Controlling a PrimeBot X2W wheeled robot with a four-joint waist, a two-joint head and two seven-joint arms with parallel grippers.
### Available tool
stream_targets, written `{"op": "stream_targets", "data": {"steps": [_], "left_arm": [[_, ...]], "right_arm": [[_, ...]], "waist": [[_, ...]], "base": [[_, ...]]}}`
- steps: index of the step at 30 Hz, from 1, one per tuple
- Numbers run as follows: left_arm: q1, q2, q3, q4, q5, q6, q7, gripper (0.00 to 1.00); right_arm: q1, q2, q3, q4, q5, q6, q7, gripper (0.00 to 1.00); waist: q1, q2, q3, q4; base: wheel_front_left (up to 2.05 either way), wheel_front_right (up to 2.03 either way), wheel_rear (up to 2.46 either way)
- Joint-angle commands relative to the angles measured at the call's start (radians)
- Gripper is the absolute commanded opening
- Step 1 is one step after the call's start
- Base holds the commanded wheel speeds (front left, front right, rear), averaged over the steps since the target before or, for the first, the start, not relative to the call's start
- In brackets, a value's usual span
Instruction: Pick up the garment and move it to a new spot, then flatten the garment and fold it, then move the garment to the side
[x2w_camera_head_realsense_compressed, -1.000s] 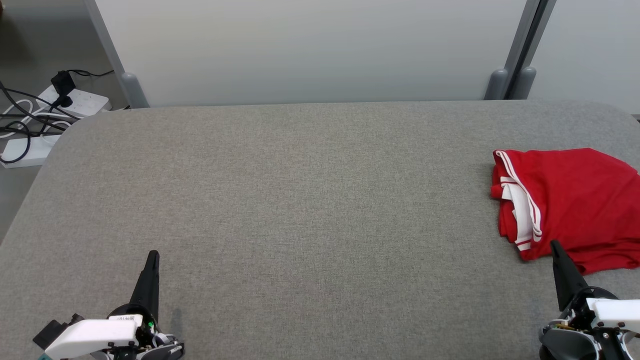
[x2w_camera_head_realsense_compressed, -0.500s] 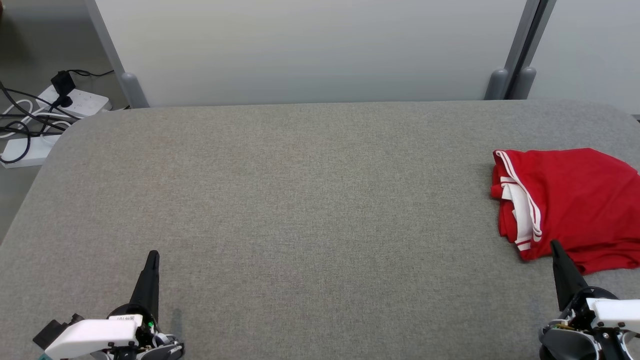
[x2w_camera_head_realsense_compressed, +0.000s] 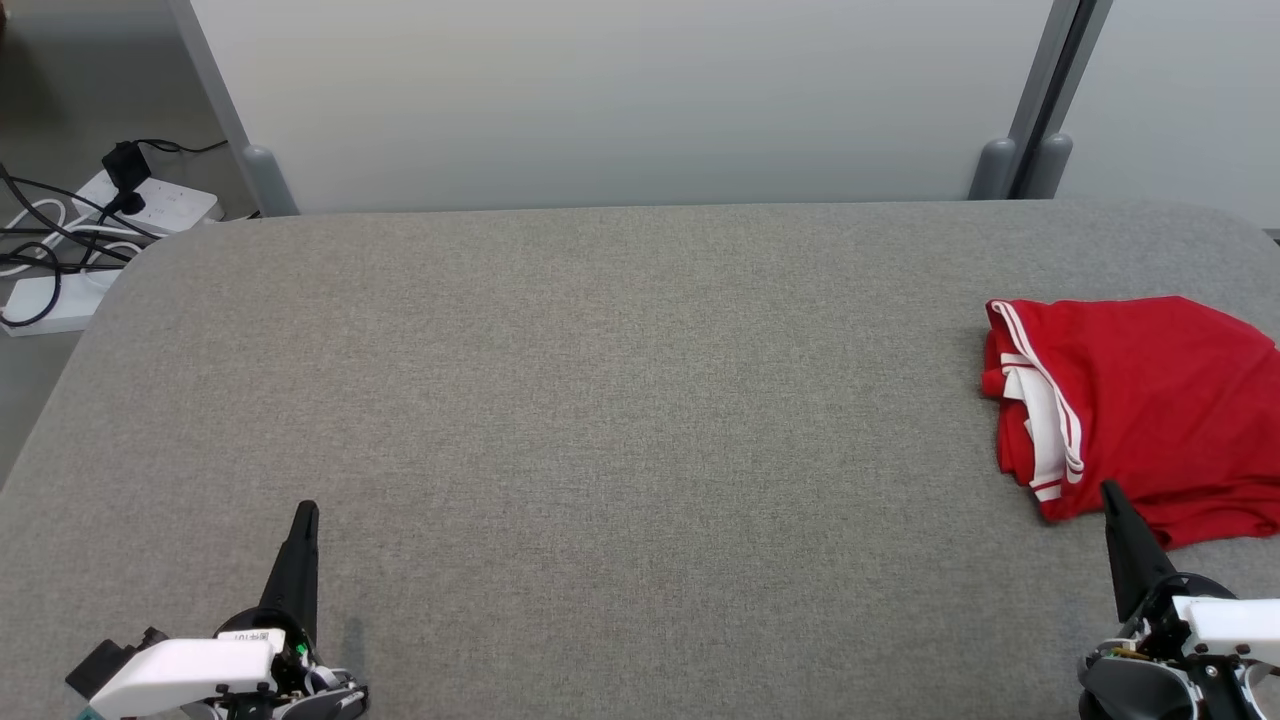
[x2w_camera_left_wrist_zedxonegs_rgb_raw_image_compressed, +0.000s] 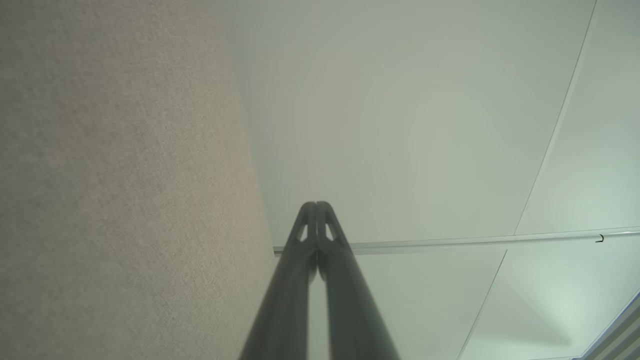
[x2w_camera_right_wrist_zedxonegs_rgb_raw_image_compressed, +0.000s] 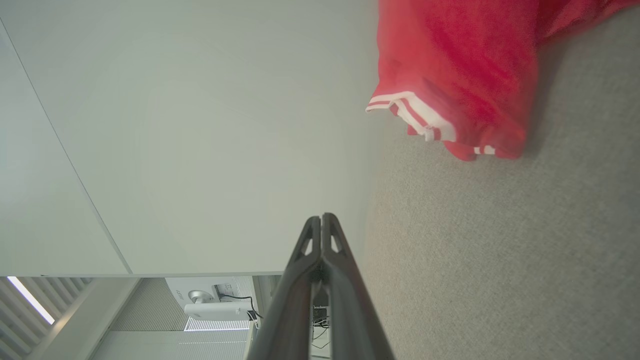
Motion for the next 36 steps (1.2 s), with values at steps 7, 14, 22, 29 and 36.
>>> {"op": "stream_targets", "data": {"steps": [7,14,22,29,36], "left_arm": [[-0.058,0.021,0.033,-0.027,-0.004,-0.008,0.007,0.0],[-0.058,0.021,0.033,-0.028,-0.004,-0.008,0.007,0.0],[-0.058,0.021,0.033,-0.028,-0.004,-0.008,0.007,0.0],[-0.058,0.021,0.033,-0.028,-0.004,-0.008,0.007,0.0],[-0.058,0.021,0.033,-0.028,-0.004,-0.008,0.007,0.0]], "right_arm": [[-0.016,-0.01,0.015,-0.03,0.011,0.005,0.008,0.0],[-0.016,-0.01,0.015,-0.03,0.011,0.005,0.007,0.0],[-0.016,-0.01,0.015,-0.03,0.011,0.005,0.007,0.0],[-0.016,-0.01,0.015,-0.03,0.011,0.005,0.007,0.0],[-0.016,-0.01,0.015,-0.03,0.011,0.005,0.007,0.0]], "waist": [[0.0,0.0,0.0,0.0],[0.0,0.0,0.0,0.0],[0.0,0.0,0.0,0.0],[0.0,0.0,0.0,0.0],[0.0,0.0,0.0,0.0]], "base": [[0.0,0.0,0.0],[0.0,0.0,0.0],[0.0,0.0,0.0],[0.0,0.0,0.0],[0.0,0.0,0.0]]}}
